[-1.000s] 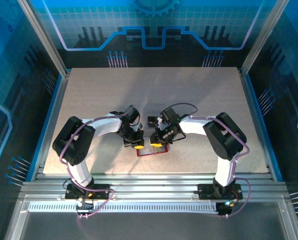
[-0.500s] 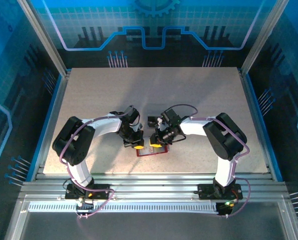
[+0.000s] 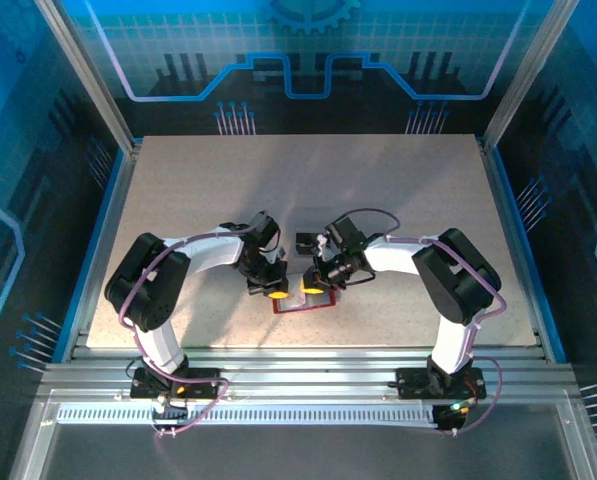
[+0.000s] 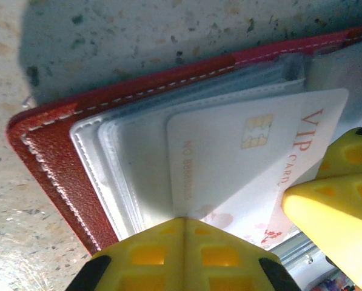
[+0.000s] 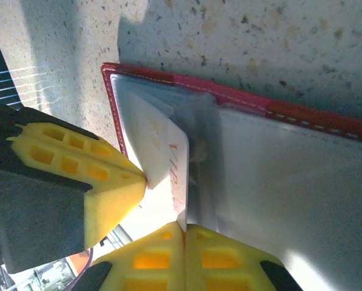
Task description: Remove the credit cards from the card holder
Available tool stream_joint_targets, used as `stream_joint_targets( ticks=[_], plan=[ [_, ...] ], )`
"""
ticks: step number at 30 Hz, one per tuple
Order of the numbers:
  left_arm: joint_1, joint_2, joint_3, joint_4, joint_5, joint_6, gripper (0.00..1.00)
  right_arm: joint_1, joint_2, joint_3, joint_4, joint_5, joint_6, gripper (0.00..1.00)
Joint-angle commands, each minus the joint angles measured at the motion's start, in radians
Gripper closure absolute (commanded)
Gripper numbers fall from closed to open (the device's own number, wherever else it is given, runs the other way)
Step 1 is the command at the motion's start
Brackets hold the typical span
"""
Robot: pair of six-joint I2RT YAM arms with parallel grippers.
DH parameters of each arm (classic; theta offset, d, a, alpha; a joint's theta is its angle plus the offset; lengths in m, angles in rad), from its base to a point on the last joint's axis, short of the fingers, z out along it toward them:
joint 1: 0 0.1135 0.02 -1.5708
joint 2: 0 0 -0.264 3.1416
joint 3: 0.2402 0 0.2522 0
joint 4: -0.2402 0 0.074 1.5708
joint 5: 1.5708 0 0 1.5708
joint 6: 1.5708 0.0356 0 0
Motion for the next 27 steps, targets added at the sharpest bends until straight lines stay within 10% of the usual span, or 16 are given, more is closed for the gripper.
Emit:
stream_joint_targets(
  ticks=[1,27],
  plan=[
    [-0.002,0.005,-0.024,-0.058,-0.043,0.019,1.0,-0.018,-0.03,-0.016,-0.013,-0.007,-0.016,0.96],
    [-0.002,0.007,-0.016,-0.08,-0.062,0.042,1.0,-0.069,-0.115,0.033,-0.211,0.032,-0.128,0.97]
  ],
)
